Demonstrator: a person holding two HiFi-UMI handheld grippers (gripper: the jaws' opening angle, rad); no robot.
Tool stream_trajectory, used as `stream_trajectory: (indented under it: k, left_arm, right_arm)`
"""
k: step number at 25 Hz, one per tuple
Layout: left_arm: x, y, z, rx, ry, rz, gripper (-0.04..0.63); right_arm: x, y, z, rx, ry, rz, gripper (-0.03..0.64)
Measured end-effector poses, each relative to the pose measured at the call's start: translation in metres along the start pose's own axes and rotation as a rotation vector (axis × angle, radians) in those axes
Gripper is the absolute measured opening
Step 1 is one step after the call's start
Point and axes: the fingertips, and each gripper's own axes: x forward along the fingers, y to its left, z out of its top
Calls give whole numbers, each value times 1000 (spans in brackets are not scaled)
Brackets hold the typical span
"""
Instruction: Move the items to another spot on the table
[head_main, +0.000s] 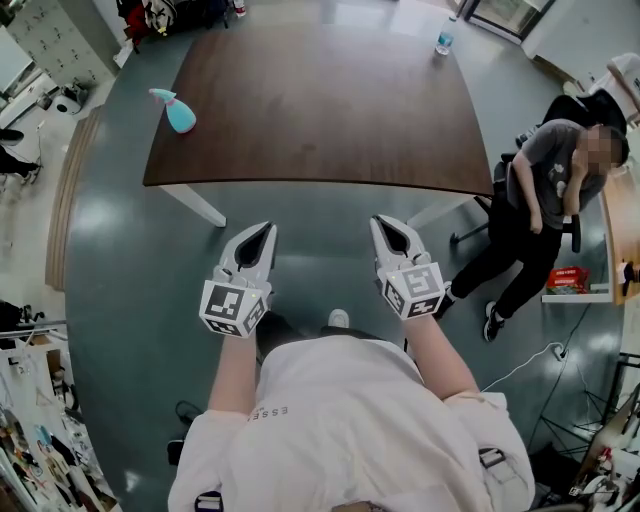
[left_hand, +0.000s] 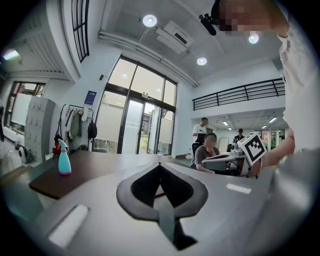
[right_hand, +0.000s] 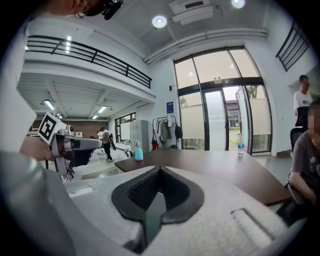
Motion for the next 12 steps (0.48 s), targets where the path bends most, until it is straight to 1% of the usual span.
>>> stream_trajectory:
  k: [7,12]
  left_arm:
    - [-2,9,8,-10,-15,14,17]
    - [-2,11,6,-7,-9,22,17]
  right_arm:
    - [0,-6,2,13,1,-19,-9]
    - [-2,-16,6,7,-8,-33,-9]
